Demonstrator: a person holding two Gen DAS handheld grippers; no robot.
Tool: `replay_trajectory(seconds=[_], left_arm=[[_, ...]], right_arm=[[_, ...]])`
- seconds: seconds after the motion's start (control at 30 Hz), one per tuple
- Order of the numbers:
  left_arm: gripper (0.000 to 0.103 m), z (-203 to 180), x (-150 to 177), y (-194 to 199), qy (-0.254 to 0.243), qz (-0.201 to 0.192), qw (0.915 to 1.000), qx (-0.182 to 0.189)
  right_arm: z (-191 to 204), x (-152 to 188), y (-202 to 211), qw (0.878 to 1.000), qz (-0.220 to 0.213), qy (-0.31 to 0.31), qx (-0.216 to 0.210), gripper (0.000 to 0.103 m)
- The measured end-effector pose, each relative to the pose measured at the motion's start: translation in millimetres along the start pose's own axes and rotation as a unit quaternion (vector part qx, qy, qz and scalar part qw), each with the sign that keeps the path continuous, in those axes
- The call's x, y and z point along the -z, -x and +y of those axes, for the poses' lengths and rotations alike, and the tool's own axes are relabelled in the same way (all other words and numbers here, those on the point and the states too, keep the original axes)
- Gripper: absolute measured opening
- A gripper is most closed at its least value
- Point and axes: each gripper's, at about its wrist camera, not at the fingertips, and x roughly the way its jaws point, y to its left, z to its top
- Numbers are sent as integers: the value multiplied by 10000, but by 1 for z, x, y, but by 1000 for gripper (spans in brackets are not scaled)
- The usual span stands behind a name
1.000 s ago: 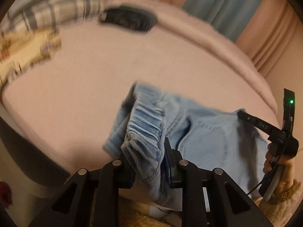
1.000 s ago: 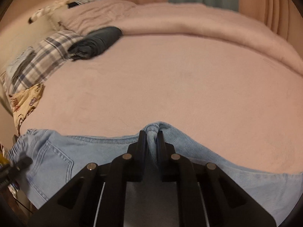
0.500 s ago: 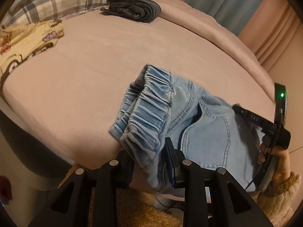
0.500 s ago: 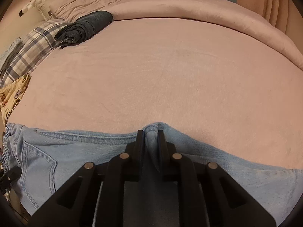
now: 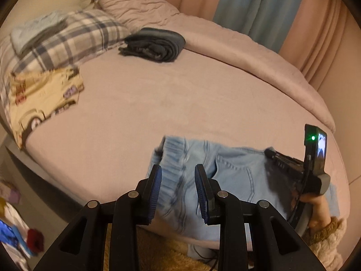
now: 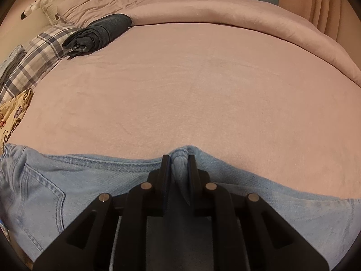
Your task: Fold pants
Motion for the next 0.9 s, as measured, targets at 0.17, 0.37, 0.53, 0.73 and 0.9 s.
replay_trajectory(seconds=[0.17,0.37,0.53,0.73,0.9], left_arm=[[29,-13,-18,-9,-90,-111,9976,678],[28,-35,-6,-79,-505,573,9968,218],[25,-32,-5,-84,-530,459,9974,137],[20,-24,-2,-92,-403,495,9979,128],[20,-30,0,-94,-512,460,9976,5]], right_arm=[[-2,0,0,10000,1,-44,-29,13],[0,0,0,10000,-5,-42,-4,13],[-2,0,0,10000,3,-61,-53,14],[-3,-1,7,9999,-6,-160,-25,26],[-4,-1,38,9994,-287,-198,23,50]])
